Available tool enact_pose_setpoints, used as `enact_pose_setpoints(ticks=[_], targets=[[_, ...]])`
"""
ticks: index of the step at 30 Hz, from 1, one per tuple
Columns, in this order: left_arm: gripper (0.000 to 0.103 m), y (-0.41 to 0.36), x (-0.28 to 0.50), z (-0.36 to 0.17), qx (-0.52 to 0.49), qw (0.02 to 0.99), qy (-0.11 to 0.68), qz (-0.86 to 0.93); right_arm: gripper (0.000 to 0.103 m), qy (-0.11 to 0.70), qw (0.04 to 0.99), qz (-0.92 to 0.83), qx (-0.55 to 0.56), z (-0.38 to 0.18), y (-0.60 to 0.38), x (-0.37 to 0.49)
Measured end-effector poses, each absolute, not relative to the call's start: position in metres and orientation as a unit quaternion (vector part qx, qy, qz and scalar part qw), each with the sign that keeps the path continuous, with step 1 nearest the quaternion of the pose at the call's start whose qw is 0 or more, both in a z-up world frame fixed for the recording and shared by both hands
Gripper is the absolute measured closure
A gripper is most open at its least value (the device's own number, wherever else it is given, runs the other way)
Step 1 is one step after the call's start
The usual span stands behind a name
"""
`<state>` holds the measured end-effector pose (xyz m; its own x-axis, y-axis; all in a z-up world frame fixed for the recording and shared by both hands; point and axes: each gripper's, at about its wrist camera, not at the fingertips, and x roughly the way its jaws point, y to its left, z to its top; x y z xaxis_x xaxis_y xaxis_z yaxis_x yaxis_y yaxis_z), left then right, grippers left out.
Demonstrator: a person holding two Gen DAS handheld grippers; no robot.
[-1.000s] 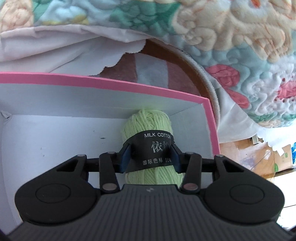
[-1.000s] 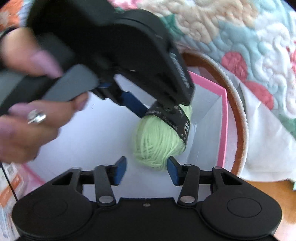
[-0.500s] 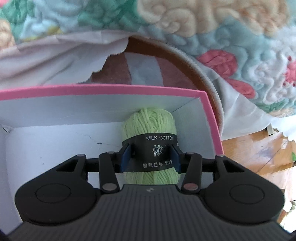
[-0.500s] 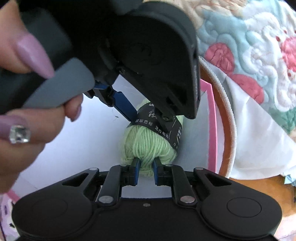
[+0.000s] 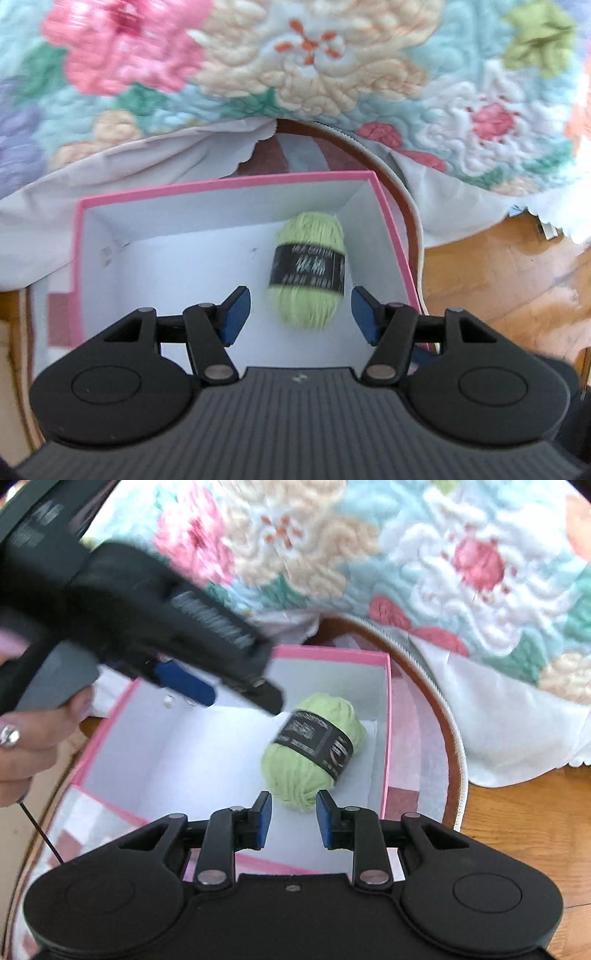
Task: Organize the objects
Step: 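Open the right gripper to release the yarn and withdraw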
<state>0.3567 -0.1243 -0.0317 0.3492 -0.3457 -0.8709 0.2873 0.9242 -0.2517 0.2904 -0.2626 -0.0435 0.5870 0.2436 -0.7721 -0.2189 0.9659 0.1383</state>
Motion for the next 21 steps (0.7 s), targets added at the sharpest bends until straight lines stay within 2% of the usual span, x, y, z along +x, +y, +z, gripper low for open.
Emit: enact_pose_setpoints(ticks=[3,7,12,21], targets=[[0.043,-0.099,0.324,-0.007,-0.02,0.827,0.53,-0.186,0.068,0.428,0.891,0.153,0.016,-0.015,-0.237,0.239],[0.043,-0.084,0.296,0.029,0.022,0.827,0.539,-0.161,0.061,0.413,0.894,0.173,0.001,0.011,-0.232,0.226],[0.041,-0.062,0.252,0.06,0.046,0.831,0.531,-0.159,0.059,0.403,0.893,0.199,-0.019,0.045,-0.224,0.195],[0.037,-0.032,0.183,0.092,0.067,0.84,0.522,-0.132,0.05,0.388,0.889,0.234,-0.063,0.093,-0.214,0.129]])
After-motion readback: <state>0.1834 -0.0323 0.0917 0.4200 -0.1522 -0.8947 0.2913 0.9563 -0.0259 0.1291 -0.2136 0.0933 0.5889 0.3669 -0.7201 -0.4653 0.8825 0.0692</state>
